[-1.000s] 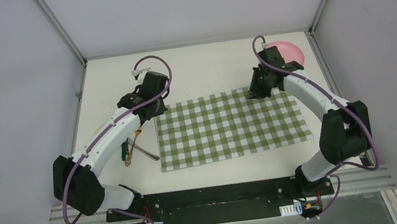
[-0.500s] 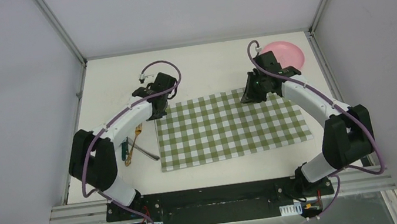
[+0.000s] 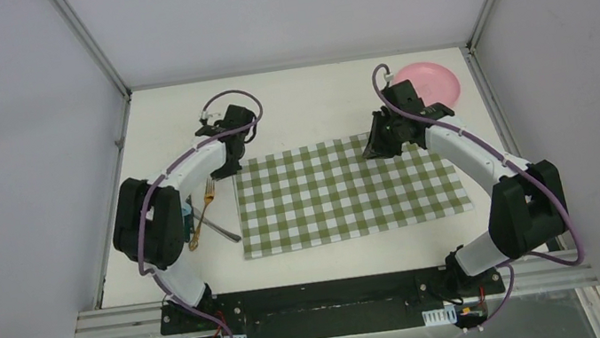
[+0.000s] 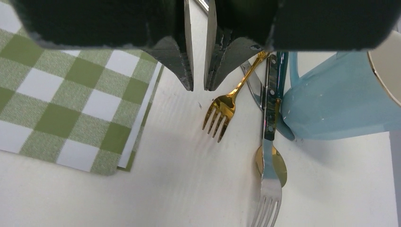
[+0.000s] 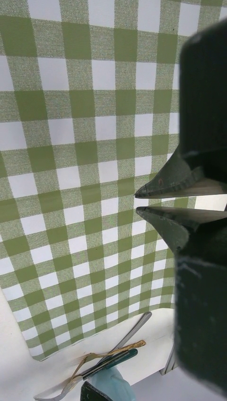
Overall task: Set the dinner table for one person
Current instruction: Pick up the fork from the corner of the board.
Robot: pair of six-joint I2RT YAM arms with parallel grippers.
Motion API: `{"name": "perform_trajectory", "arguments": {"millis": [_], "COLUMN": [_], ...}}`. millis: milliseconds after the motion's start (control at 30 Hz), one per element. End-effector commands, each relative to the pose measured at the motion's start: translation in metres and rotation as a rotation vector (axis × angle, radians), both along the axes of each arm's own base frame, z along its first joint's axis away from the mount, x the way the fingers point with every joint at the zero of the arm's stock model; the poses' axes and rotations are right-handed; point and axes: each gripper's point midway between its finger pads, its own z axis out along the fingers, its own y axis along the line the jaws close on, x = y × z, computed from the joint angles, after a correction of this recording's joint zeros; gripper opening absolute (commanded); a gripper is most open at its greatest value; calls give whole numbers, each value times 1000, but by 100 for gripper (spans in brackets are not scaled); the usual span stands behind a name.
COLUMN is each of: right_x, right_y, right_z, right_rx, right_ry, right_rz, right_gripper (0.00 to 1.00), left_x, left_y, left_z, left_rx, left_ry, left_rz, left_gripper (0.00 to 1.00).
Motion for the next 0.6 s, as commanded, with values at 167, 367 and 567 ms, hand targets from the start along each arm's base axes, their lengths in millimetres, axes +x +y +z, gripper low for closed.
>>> {"name": "perform_trajectory", "arguments": {"millis": [167,367,567], "right_x": [6,7,8], "right_y": [8,9,10], "right_z": [21,23,21], "right_rx": [33,31,34], "right_ry": [-75,-76,-73], "right_rz": [28,35,43], "right_gripper": [15,15,15], "left_x": [13,15,17], "left_y": [10,10,17], "left_z": [-25,-36,-35], "left_rx": [17,31,76], "left_ry": [51,78,78], "left_rz": [21,22,31], "left_gripper": [20,19,19]}}
